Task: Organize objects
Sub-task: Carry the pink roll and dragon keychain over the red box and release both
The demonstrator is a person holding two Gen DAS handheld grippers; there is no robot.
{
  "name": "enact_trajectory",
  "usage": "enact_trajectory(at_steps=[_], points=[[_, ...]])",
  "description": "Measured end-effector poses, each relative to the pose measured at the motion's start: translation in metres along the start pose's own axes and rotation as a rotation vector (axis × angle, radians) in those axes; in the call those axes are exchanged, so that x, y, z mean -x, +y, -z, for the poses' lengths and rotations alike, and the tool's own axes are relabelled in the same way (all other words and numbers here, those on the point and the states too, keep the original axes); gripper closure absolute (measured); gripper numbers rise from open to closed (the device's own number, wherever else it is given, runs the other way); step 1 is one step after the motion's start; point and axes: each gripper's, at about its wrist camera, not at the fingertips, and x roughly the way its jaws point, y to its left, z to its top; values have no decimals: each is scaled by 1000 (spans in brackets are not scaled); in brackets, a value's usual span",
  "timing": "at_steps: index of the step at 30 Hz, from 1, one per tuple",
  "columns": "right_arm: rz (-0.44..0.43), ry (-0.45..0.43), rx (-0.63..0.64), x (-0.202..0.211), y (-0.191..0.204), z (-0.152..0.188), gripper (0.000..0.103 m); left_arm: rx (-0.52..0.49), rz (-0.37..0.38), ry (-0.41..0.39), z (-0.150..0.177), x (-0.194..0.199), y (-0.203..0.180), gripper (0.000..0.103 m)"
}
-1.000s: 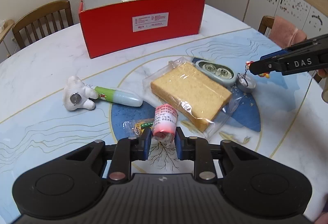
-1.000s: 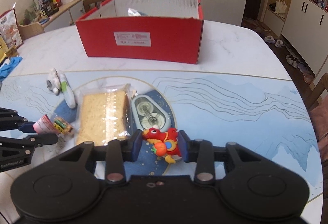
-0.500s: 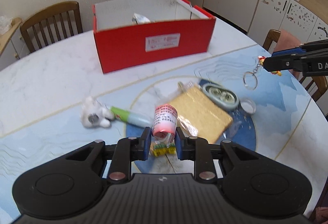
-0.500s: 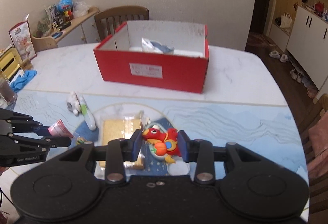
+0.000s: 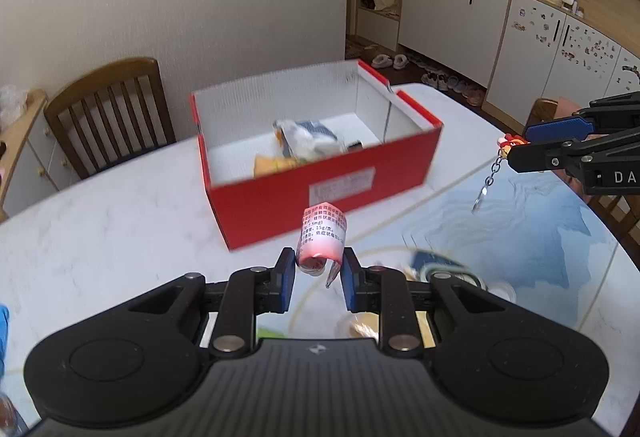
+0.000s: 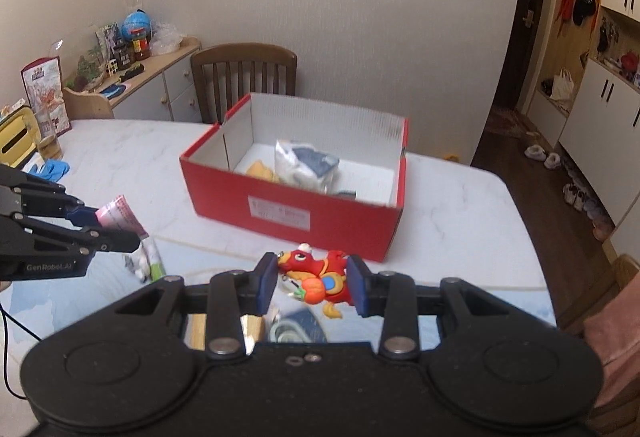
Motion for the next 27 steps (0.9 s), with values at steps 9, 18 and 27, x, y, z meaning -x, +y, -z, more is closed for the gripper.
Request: enact_trajectory(at_steps=[9,18,27], points=[[4,-46,22,-22,-11,-40,66,-45,-32,-34,-48,-21,7,80],[28,-34,-25,-69,-35,-82,66,-54,-65,-21,-96,-65,19,80],[56,46,-32,-132,-45,-87,66,-42,-107,81,-107,-133,31,80]])
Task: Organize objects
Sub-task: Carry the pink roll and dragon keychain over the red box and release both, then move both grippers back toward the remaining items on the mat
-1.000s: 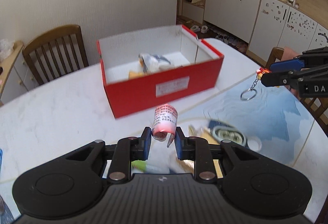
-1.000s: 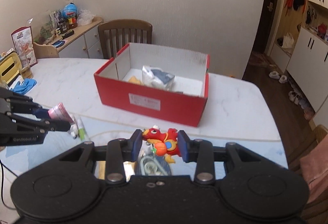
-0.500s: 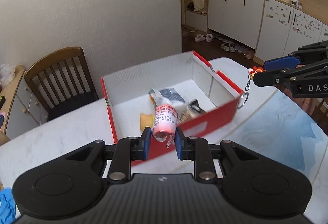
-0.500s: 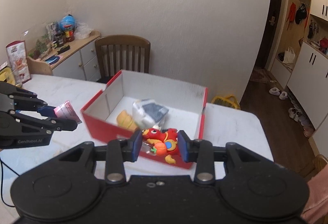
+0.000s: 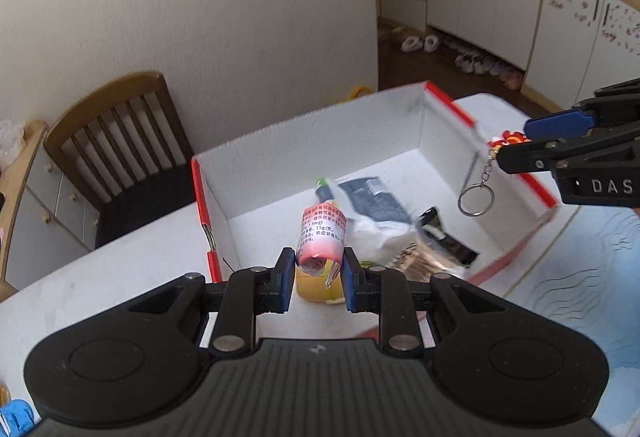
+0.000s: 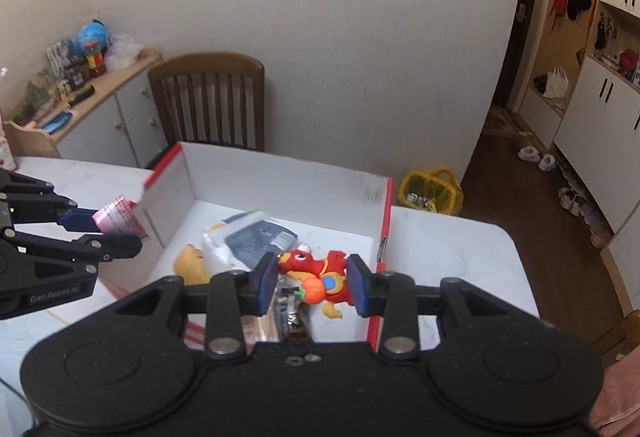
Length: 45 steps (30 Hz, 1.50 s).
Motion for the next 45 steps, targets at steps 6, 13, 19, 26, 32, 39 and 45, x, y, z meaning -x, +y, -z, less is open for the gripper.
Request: enact_trajectory(at_steps=[6,13,19,26,32,39,45], points=[[28,64,0,-38,-3,5,66,14,-29,73,-6,-39,6,80],[39,117,15,-70,0,9,66,3,-55,137,-17,-71,7,80],[31,125,88,-81,14,11,66,5,-56,175,-23,-91,6,80],[18,152,165,-89,26,21,67,10,-24,224,-21,-107,5,80],[-6,161,149,-90,25,20,63,-5,-41,244,-19,-112,3,80],[-50,144,101,-80,18,16,44,23,-37,223,-19,-100,7,73],[-57,117,90,-64,17,13,42,38,-36,177,-20,-74,10,73]])
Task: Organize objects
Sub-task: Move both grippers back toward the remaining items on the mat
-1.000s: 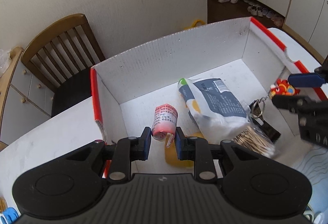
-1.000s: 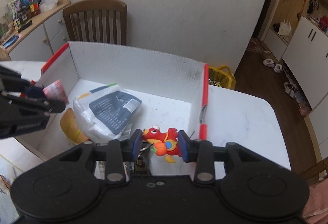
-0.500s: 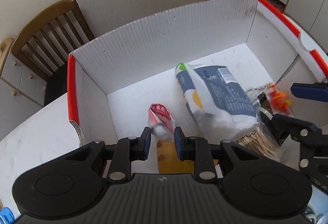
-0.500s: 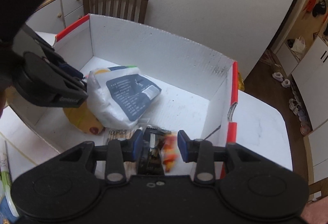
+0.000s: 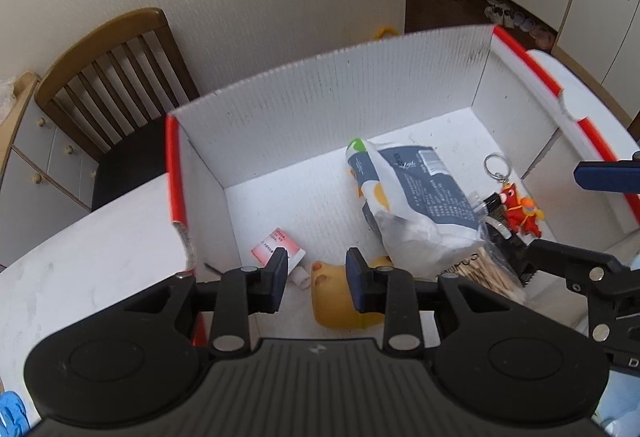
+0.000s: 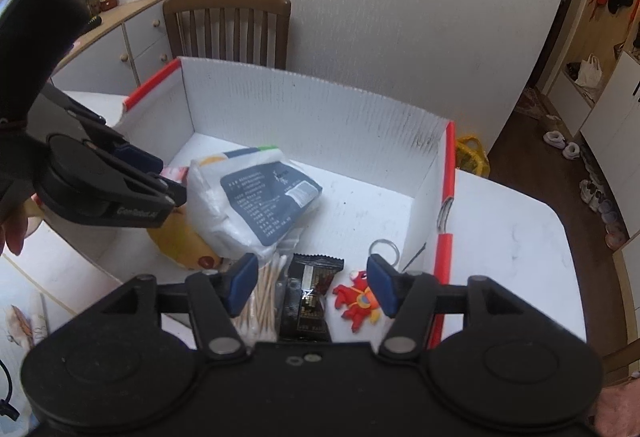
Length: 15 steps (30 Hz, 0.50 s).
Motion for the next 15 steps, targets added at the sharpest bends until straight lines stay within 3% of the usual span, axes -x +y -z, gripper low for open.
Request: enact_trajectory(at_steps=[9,10,12,15], points=[[-5,-52,-31,34,4,-1,32,19,16,-72,11,46,5,71],[-6,-58,-33,38,4,0,31,21,19,-77,13,51,5,69],[-10,-66,-40,45,5,1,31,33,32,-80,17,59,5,47],[-7,-80,-47,56,7,3,28,43,48,-102,24,72,5,46]])
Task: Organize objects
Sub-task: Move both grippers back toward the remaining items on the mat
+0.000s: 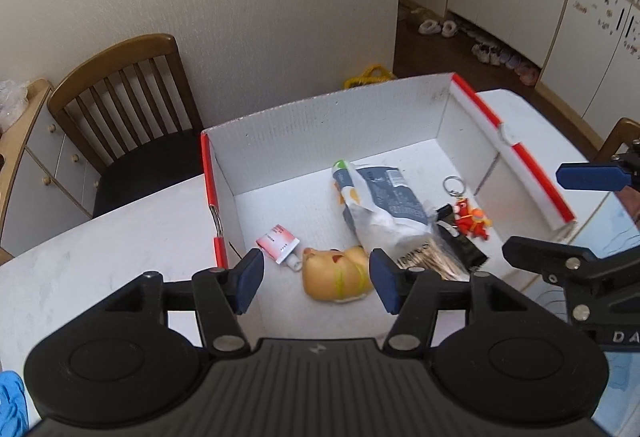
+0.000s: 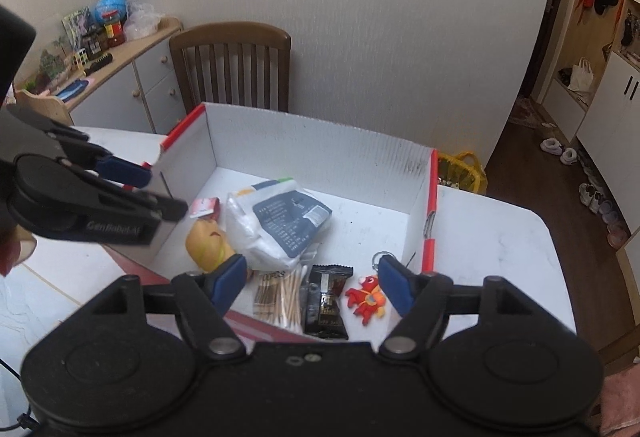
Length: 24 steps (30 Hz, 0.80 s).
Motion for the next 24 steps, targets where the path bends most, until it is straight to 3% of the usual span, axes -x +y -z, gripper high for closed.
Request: enact_trajectory(at_steps=[8,18,24], points=[[-11,-33,-16,31,7,6,25,0,16,-38,19,36,-5,46],[-62,-68,-8,72,25,24,10,32,61,-97,49,80,-7,28],[-76,-86,-37,94,30,42,4,45,73,-122,72,102,-6,24]])
